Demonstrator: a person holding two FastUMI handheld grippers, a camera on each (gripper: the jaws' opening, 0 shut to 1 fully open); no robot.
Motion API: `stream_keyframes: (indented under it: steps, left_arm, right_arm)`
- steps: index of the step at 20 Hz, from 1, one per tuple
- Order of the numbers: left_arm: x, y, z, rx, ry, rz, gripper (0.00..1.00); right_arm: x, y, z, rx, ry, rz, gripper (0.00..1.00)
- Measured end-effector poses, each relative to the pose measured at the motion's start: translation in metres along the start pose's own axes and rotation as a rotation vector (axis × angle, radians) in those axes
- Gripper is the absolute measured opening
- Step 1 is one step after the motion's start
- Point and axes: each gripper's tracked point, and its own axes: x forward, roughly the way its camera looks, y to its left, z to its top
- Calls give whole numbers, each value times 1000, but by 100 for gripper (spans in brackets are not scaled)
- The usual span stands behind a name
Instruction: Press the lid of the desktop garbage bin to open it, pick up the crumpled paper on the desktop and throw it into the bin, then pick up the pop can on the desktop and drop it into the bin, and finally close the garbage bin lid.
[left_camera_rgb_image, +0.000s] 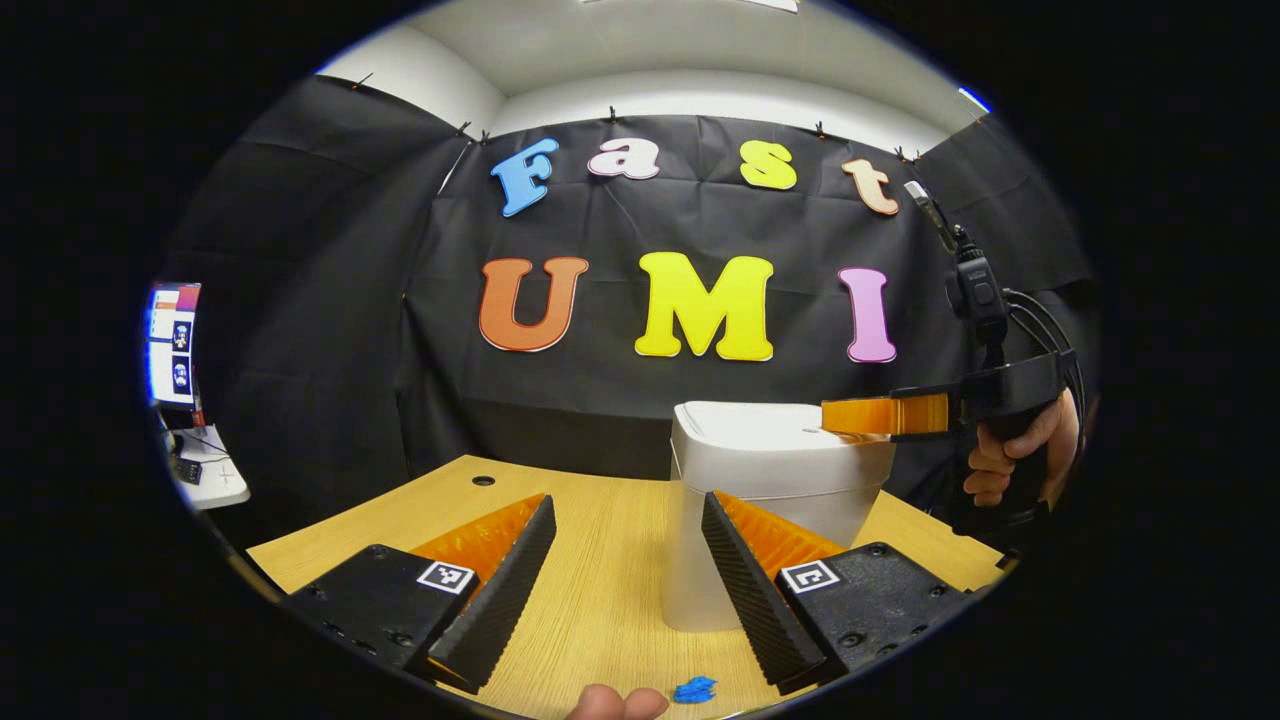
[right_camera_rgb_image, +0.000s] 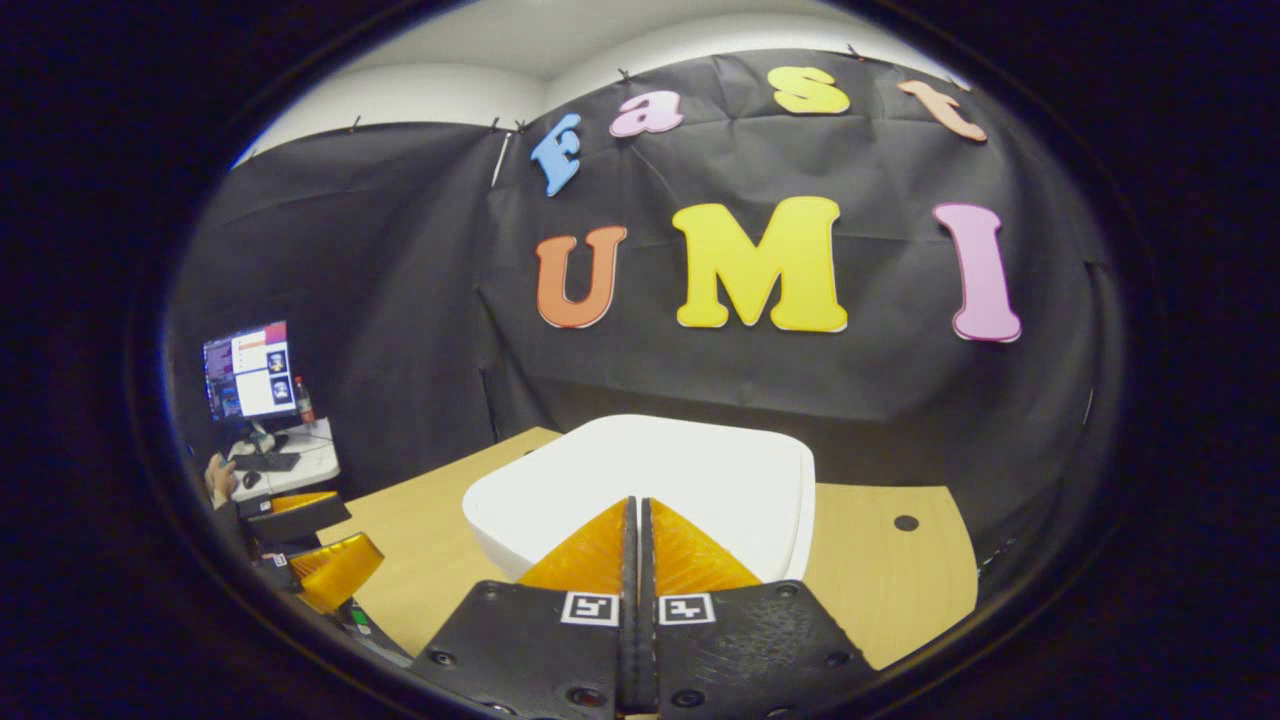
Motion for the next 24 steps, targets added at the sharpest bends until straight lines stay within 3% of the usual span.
stream_keyframes:
  steps: [3,5,7,9,11,14,23,24]
  left_arm:
    - [-1,0,-3,-23,2,-5,95]
    - [-1,-1,-7,-42,8,-12,95]
    - [-3,1,-11,-48,19,-11,95]
    - [-3,4,-12,-43,18,-7,95]
    - [-3,6,-12,-38,17,-4,95]
    - [-2,1,-14,-53,21,-25,95]
    - [-3,-13,-12,-3,32,-53,95]
    - [-2,-15,-14,6,44,-57,100]
  right_arm:
    - [-5,1,8,-30,-22,-59,1]
    - [-13,-2,22,-29,-97,-113,0]
    - [-24,6,40,-47,-184,-114,2]
    - [-35,5,61,-78,-269,-140,17]
    - [-41,3,71,-105,-327,-157,75]
    - [-45,1,81,-84,-377,-173,97]
    - [-75,-14,72,20,-413,-192,95]
    - [-79,-16,67,33,-416,-193,95]
